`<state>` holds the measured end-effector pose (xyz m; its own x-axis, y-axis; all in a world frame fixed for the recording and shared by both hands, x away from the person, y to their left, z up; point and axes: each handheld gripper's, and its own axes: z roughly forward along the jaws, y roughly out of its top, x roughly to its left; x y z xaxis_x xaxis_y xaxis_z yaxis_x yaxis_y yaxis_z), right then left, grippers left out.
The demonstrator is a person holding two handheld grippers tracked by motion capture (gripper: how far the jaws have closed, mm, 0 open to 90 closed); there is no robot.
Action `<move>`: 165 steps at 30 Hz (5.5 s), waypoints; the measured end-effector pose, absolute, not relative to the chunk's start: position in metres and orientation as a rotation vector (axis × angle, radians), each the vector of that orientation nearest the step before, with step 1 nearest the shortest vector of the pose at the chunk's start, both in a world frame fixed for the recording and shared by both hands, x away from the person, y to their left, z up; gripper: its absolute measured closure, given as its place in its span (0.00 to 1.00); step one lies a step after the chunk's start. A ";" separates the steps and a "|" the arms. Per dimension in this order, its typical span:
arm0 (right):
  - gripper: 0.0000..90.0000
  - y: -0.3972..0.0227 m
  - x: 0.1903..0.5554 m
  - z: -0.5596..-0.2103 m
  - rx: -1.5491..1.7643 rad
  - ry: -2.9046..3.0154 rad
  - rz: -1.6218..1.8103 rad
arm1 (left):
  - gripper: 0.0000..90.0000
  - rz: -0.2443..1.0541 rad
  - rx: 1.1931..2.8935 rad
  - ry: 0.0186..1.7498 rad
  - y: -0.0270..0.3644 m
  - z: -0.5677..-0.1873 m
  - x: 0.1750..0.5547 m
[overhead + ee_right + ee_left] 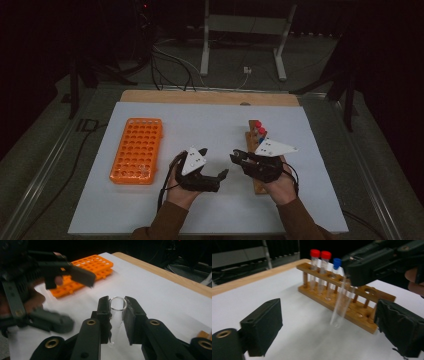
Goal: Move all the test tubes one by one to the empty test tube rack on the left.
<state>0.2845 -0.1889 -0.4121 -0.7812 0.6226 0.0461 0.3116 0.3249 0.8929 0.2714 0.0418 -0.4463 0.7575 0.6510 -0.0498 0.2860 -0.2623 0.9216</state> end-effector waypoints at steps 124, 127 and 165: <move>0.00 -0.256 0.277 -0.427 1.028 2.084 1.460 | 0.85 0.614 1.960 1.163 0.237 -0.483 0.247; 0.00 -0.255 0.277 -0.427 1.027 2.086 1.461 | 0.85 0.610 1.975 1.165 0.237 -0.484 0.247; 0.01 -0.260 0.290 -0.435 1.055 2.110 1.370 | 0.18 0.604 1.660 1.111 0.246 -0.445 0.246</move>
